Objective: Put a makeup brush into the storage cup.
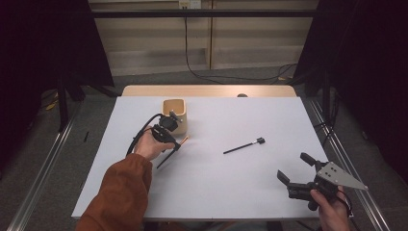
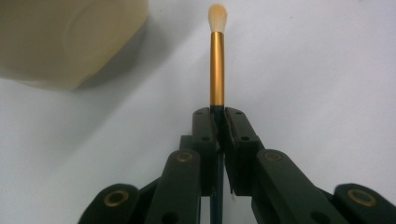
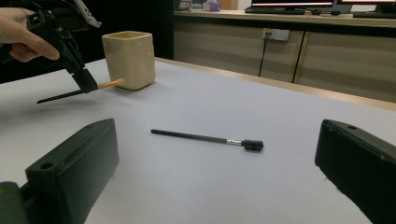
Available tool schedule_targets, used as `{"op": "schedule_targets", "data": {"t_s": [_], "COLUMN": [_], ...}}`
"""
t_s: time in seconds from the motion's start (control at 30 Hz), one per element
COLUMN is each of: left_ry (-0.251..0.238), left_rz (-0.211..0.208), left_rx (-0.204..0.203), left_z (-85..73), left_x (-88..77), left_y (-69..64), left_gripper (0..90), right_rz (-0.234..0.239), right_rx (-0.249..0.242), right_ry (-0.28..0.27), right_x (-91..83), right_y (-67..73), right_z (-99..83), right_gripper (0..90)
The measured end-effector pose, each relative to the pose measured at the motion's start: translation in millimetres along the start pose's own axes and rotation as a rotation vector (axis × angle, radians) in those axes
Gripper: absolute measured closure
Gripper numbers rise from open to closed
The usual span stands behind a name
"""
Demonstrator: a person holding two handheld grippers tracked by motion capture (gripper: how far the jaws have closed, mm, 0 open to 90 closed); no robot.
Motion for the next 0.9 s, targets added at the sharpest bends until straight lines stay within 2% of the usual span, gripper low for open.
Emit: {"op": "schedule_targets", "data": {"t_s": [0.27,0.33,0.4,0.47,0.5,0.57,0.77,0.83,0.9], "left_ry": [-0.071,-0.105,-0.127,-0.148,-0.162,-0.189,-0.276,-0.313,-0.345], "left_rz": [-0.023,-0.032,-0.045,-0.041,-0.037,-0.064,-0.059,-0.075,-0.071], "left_rx": [-0.004,-0.01,-0.001,0.003,-0.002,-0.013,-0.027,-0.042,-0.051], "left_z": [-0.3,-0.6,-1.7,-2.5,-2.7,-3.4,-4.1,-4.2,-4.4], "left_x": [-8.7,-11.0,-13.6,-16.0,-17.2,-19.3,-24.8,-28.5,-32.1], "left_y": [-2.8,-3.6,-5.2,-5.5,-5.5,-5.1,-2.1,-1.9,-2.0], "left_gripper": [84.0,84.0,84.0,84.0,84.0,84.0,84.0,84.0,84.0], "right_rz": [0.0,0.002,0.002,0.004,0.003,0.004,0.003,0.005,0.006], "right_rx": [-0.005,-0.008,-0.008,-0.006,-0.006,-0.004,-0.004,-0.003,-0.005], "right_ry": [0.002,0.001,0.001,0.001,0.0,0.0,0.001,0.001,0.0], "right_x": [0.3,0.7,0.7,0.6,0.6,0.7,0.9,1.0,0.9], "right_y": [-0.1,0.2,0.2,0.0,-0.1,-0.1,-0.1,-0.1,0.2], "right_z": [-0.1,0.1,0.1,0.1,0.1,0.1,0.1,0.1,0.3], "right_gripper": [0.0,0.0,0.0,0.0,0.0,0.0,0.0,0.0,0.0]}}
Point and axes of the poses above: each handheld gripper's, and its own axes: x roughly forward along the jaws, z roughly out of its top, y roughly to its left, the point moved 6 cm from there along x, roughly forward along the jaws, and after that the axes turned 11 degrees about y, right-handed, at the moved point
